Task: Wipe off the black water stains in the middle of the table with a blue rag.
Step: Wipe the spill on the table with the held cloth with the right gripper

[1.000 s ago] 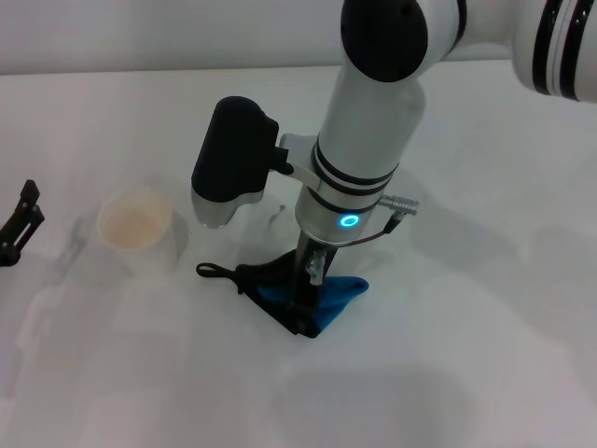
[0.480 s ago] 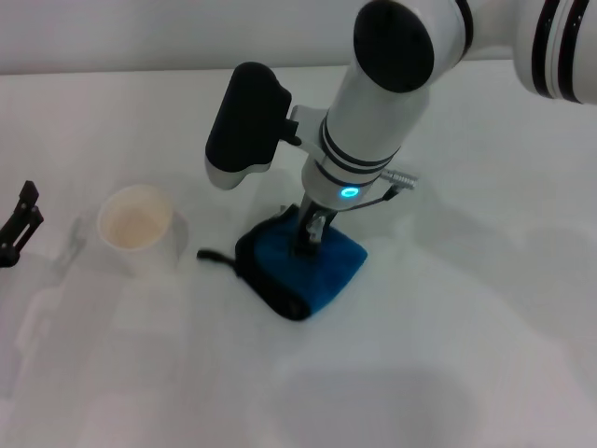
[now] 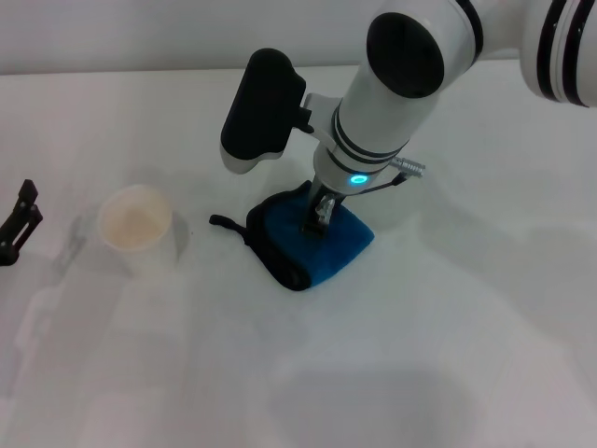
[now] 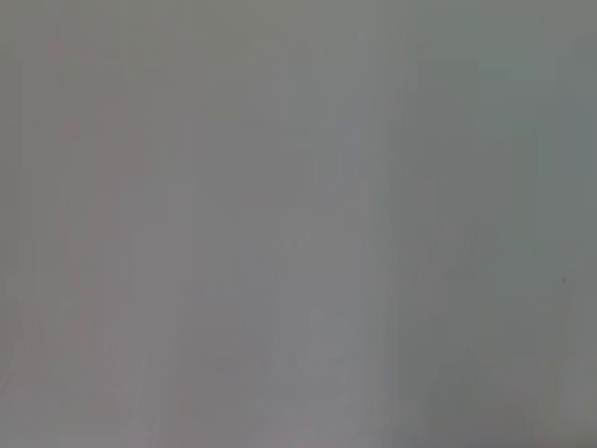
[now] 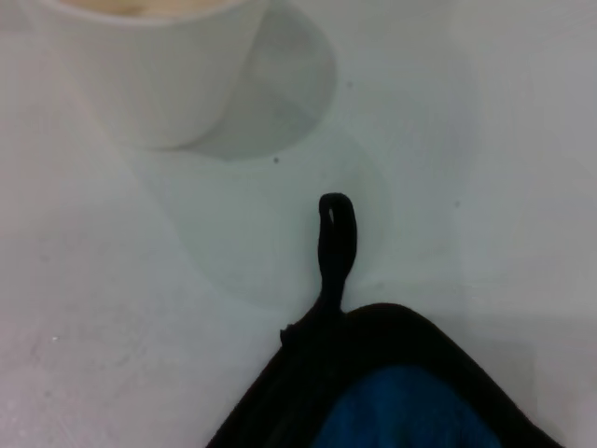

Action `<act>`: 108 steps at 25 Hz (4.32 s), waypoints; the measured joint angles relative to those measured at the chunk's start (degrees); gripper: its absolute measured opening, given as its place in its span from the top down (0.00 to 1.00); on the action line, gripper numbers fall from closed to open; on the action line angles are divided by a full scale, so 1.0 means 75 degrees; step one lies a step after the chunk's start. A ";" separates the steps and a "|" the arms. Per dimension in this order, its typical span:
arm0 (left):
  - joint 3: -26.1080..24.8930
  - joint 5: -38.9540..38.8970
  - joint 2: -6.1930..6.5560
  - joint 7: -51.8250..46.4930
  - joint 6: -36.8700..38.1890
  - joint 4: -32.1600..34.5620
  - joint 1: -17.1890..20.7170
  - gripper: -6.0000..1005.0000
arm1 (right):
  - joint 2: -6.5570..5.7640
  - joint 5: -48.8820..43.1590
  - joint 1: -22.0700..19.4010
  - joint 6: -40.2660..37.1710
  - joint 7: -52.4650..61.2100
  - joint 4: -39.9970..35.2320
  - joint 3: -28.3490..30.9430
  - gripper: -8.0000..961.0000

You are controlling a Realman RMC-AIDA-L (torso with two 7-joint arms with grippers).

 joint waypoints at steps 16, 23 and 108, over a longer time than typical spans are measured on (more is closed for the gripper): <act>0.0000 0.0000 0.0000 -0.0001 -0.0001 -0.0001 -0.0001 0.12 | -0.0001 -0.0938 0.0102 -0.0660 0.1003 0.0615 0.0094 0.93; 0.0000 0.0000 0.0007 -0.0004 -0.0005 -0.0001 -0.0004 0.12 | -0.0001 -0.1311 0.0111 -0.0664 0.1306 0.0629 0.0207 0.92; 0.0000 -0.0049 0.0028 -0.0007 -0.0228 -0.0008 -0.0225 0.12 | 0.0001 0.1354 -0.0230 0.2278 -0.1809 -0.0821 0.0859 0.85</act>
